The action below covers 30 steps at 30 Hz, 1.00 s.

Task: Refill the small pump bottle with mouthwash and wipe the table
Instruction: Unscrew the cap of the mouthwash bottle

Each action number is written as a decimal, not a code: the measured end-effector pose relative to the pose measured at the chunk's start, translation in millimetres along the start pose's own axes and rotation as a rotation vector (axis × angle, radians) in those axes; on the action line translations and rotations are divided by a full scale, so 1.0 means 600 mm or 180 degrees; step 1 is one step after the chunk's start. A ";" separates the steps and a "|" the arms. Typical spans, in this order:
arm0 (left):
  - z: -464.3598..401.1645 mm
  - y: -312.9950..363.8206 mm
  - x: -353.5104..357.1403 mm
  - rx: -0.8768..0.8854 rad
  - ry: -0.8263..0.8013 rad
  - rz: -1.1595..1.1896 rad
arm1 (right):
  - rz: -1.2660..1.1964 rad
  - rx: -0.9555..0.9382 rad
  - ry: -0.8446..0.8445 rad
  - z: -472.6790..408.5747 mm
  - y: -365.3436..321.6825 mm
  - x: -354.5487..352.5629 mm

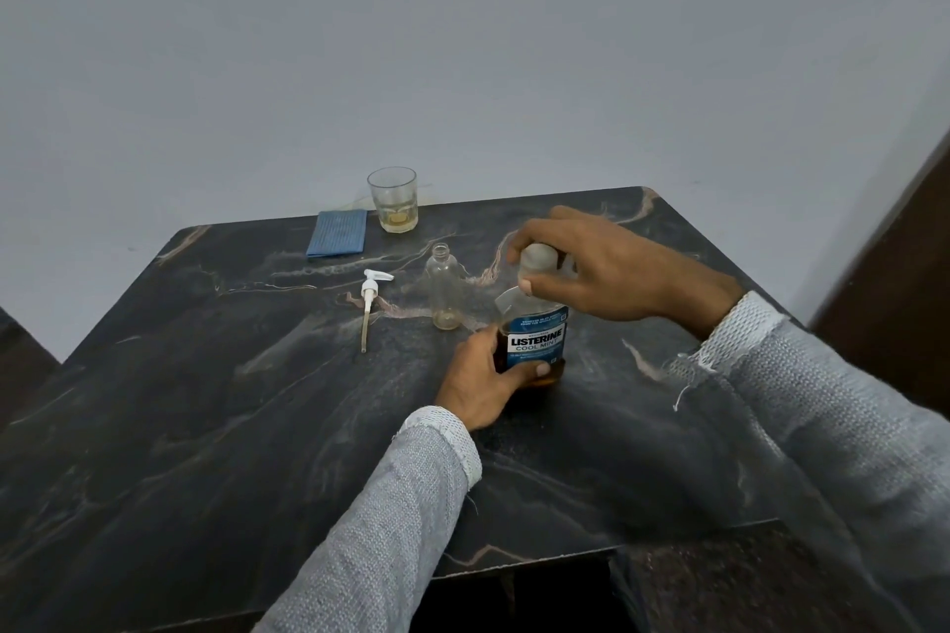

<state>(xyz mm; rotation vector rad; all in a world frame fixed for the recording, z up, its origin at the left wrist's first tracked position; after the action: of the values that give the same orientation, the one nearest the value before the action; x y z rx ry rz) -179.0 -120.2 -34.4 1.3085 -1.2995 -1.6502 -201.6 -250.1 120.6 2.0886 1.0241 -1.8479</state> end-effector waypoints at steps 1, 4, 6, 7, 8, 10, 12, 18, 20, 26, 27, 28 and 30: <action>0.000 0.000 0.000 0.0007 0.0007 -0.0007 | -0.0011 0.0007 -0.0005 0.002 0.000 -0.001; 0.002 0.000 -0.001 0.0023 0.0043 -0.0008 | 0.0110 0.0058 0.0273 0.002 -0.002 -0.003; 0.003 0.001 -0.001 0.0035 0.0029 0.0008 | 0.0287 0.0045 0.0479 -0.001 -0.006 -0.005; 0.003 0.002 0.000 0.0047 0.0018 0.0009 | 0.0309 0.0025 0.0513 -0.002 -0.007 -0.005; 0.003 0.002 0.000 0.0059 0.0011 0.0010 | 0.0260 -0.0005 0.0508 -0.003 -0.007 -0.005; 0.004 0.002 0.000 0.0070 0.0019 0.0006 | -0.0004 -0.0055 0.0423 -0.004 -0.008 -0.005; 0.003 0.002 0.000 0.0068 0.0045 -0.0024 | -0.0291 -0.0087 0.0333 -0.002 -0.008 -0.005; 0.005 0.003 0.000 0.0043 0.0042 -0.0055 | 0.0081 0.0025 0.0579 -0.003 -0.005 -0.006; 0.005 0.005 0.001 0.0047 0.0021 -0.0046 | 0.0209 -0.0010 0.0577 -0.005 -0.007 -0.006; 0.005 0.002 0.001 0.0029 0.0059 -0.0064 | -0.0348 -0.0130 0.0353 -0.001 -0.011 -0.007; 0.006 0.002 0.001 0.0041 0.0059 -0.0060 | -0.0307 -0.0109 0.0372 0.000 -0.010 -0.006; 0.005 0.002 0.001 0.0044 0.0062 -0.0050 | -0.0191 -0.0068 0.0406 0.001 -0.008 -0.005; 0.003 0.000 0.001 0.0037 0.0063 -0.0053 | 0.0145 0.0003 0.0472 0.000 -0.007 -0.004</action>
<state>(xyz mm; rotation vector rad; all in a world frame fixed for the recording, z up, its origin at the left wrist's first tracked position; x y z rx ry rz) -181.1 -120.3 -34.3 1.3427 -1.2918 -1.6391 -203.9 -247.8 123.9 2.2583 0.9984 -1.6943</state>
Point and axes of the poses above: each hand's wrist, its own z-axis away from the middle knuckle, its own x-axis out of the palm, y = z × x, the point moved 4 cm from there along -z, towards the middle knuckle, and after that the axes turned 6 degrees about -x, right-handed, at the moved point
